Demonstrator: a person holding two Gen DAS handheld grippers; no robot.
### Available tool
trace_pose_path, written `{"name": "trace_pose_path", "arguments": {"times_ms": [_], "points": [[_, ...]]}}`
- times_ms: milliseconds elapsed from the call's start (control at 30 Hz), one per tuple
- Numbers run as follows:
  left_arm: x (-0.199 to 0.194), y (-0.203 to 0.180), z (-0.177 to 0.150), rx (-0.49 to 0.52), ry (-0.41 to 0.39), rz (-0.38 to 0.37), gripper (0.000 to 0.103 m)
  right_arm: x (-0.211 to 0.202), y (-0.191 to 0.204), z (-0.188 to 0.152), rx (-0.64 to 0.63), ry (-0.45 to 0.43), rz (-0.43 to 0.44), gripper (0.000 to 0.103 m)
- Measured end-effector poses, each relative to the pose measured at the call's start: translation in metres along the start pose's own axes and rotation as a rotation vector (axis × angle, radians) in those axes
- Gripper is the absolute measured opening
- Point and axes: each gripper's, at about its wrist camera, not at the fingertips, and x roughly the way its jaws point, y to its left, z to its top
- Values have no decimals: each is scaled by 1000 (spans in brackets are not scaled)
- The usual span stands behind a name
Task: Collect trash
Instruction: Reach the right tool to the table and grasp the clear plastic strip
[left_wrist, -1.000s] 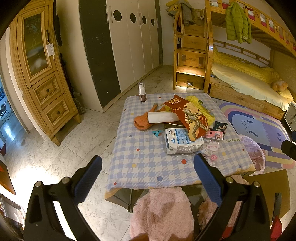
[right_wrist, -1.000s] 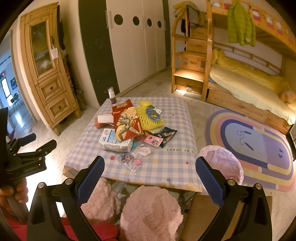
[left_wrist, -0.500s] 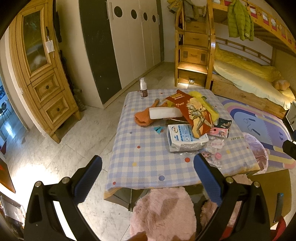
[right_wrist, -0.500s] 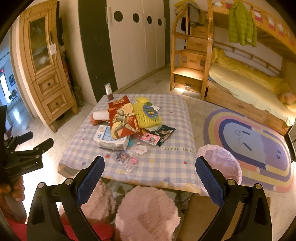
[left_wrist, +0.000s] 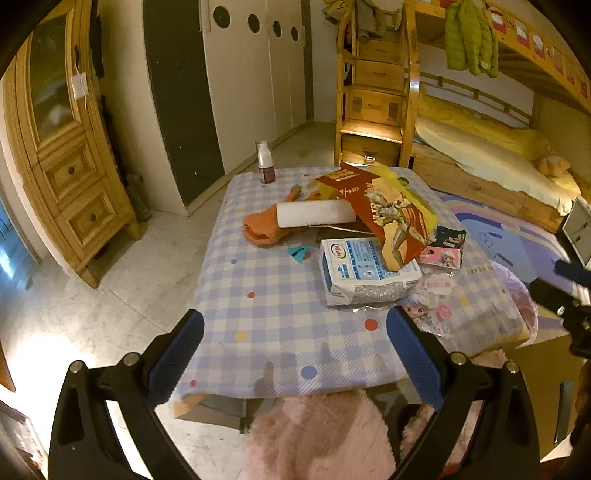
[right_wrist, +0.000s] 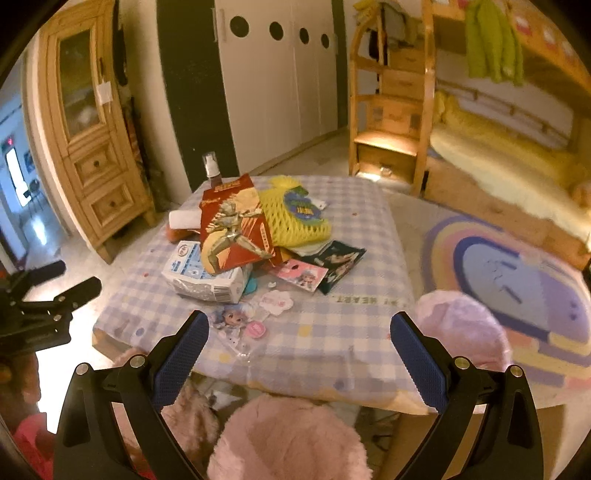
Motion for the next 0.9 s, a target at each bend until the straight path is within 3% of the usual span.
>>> {"name": "trace_pose_path", "arguments": {"times_ms": [133,333,367,400,433,567,667,900], "points": [[18,-1,-2,-6,15,-3,96,24,-1,-2,-21,38,-29,98],[42,-6,0,11,34,13,96,51,-6,-2,9,56,12,91],[47,-6,0,10,39,14,96,55,-6,-2,8,59,21,86],[50,-6,0,10,42,15,96,59,-4,-1,6,66,22,65],[53,-6,1,11,45,17,96,64,-3,0,7,80,23,60],[65,-5,3,13,52,16,96,77,-1,0,18,107,67,59],[71,-5,3,17,57,4,96,87,0,0,24,136,90,51],[81,-7,1,27,77,-12,96,108,2,-5,47,192,114,50]]}}
